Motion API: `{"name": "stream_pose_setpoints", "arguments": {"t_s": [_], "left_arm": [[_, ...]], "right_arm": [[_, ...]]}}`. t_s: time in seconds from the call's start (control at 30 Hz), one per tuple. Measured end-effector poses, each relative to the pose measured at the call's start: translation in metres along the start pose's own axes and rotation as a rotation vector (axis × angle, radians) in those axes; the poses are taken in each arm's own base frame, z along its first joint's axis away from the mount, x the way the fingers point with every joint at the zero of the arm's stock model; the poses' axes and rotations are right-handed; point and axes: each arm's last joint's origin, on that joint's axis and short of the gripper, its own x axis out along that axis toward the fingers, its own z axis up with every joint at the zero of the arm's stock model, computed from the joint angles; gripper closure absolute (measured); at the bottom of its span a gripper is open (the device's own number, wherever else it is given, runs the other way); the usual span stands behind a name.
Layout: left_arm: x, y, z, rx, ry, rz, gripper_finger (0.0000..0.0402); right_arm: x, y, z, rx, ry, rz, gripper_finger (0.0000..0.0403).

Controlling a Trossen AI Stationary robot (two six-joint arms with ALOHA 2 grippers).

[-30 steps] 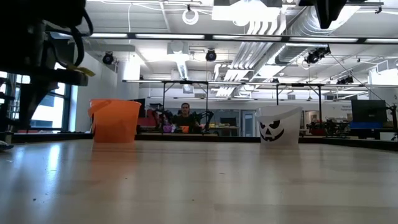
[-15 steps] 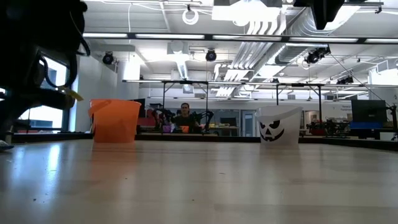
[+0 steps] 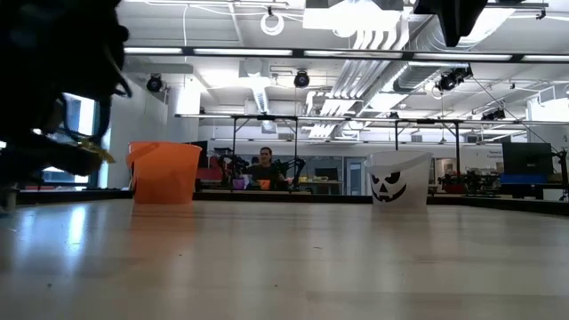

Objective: Sort candy
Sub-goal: Put the white chocolate into the violet bucket

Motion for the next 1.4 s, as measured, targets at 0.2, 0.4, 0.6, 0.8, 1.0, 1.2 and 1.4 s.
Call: {"name": "stream_pose_setpoints", "arguments": {"t_s": [0.2, 0.4, 0.6, 0.8, 1.0, 1.2, 1.4], "left_arm": [[0.001, 0.015, -0.012, 0.038, 0.041, 0.057, 0.0249], [-0.009, 0.022, -0.029, 0.088, 0.089, 0.029, 0.0249], [-0.028, 0.028, -0.025, 0.082, -0.032, 0.051, 0.0249], [-0.033, 0.027, -0.021, 0.079, -0.06, 0.03, 0.0249], [-0.021, 0.025, -0.017, 0.06, -0.057, 0.039, 0.0249], [0.001, 0.021, -0.02, 0.054, 0.041, 0.009, 0.0249], [0.016, 0.028, -0.011, 0.026, 0.021, 0.1, 0.0249]], "right_arm": [[0.0, 0.0, 0.0, 0.004, 0.0, 0.0, 0.0279], [0.0, 0.0, 0.0, 0.003, 0.0, 0.0, 0.0279], [0.0, 0.0, 0.0, 0.004, 0.0, 0.001, 0.0279], [0.0, 0.0, 0.0, 0.004, 0.0, 0.001, 0.0279], [0.0, 0.0, 0.0, 0.004, 0.0, 0.001, 0.0279], [0.0, 0.0, 0.0, 0.002, 0.0, 0.001, 0.0279], [-0.001, 0.0, 0.0, 0.002, -0.002, 0.002, 0.0279]]}}
